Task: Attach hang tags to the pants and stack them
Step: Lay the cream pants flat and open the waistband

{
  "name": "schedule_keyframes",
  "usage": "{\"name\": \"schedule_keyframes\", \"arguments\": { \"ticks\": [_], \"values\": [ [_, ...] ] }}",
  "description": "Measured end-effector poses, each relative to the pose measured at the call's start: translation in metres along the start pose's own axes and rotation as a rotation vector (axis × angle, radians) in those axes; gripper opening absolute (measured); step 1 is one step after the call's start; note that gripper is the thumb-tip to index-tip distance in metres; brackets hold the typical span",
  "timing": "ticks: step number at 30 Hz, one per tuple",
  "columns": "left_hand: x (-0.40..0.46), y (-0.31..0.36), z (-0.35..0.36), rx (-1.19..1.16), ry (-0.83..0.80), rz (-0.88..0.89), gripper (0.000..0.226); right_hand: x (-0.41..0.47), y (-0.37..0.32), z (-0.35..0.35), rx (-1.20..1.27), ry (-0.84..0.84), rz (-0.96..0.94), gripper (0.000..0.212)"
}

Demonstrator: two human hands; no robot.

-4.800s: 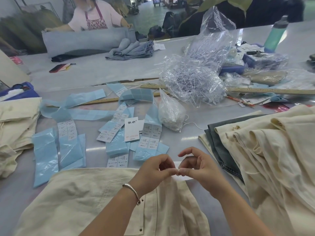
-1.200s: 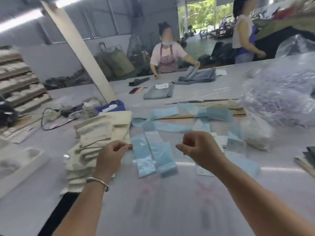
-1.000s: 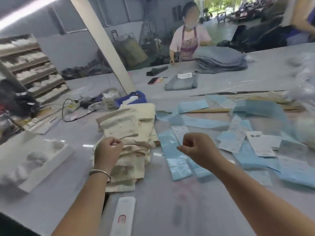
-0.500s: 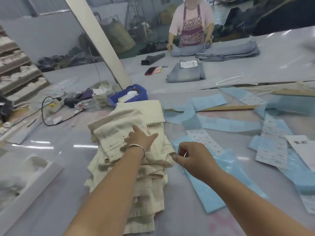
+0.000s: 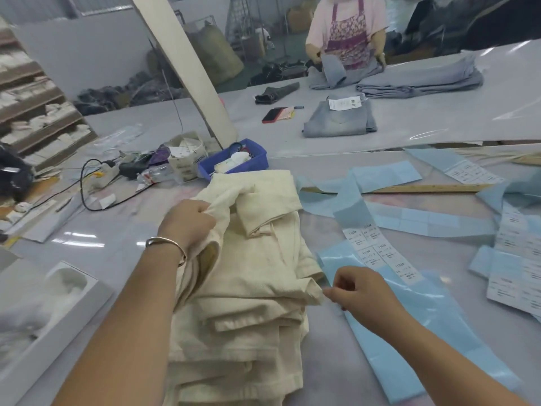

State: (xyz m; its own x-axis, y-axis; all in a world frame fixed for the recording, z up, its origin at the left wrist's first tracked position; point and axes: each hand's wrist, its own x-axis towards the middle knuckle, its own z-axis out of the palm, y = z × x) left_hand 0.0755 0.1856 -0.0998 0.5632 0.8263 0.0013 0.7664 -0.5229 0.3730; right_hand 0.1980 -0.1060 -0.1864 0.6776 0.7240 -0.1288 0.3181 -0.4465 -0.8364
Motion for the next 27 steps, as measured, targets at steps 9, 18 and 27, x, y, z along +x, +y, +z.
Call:
{"name": "schedule_keyframes", "arguments": {
  "ticks": [9, 18, 27],
  "values": [
    [-0.039, 0.003, 0.058, 0.12, -0.334, -0.004, 0.032, 0.008, -0.022, 0.037, 0.139, -0.112, -0.037, 0.026],
    [-0.115, 0.044, 0.009, -0.499, -0.334, 0.179, 0.016, 0.025, -0.029, 0.024, 0.761, -0.162, 0.188, 0.048],
    [-0.19, 0.01, 0.055, -0.639, -0.269, 0.179, 0.036, 0.036, -0.059, 0.036, 1.053, -0.456, 0.263, 0.042]
  ]
}}
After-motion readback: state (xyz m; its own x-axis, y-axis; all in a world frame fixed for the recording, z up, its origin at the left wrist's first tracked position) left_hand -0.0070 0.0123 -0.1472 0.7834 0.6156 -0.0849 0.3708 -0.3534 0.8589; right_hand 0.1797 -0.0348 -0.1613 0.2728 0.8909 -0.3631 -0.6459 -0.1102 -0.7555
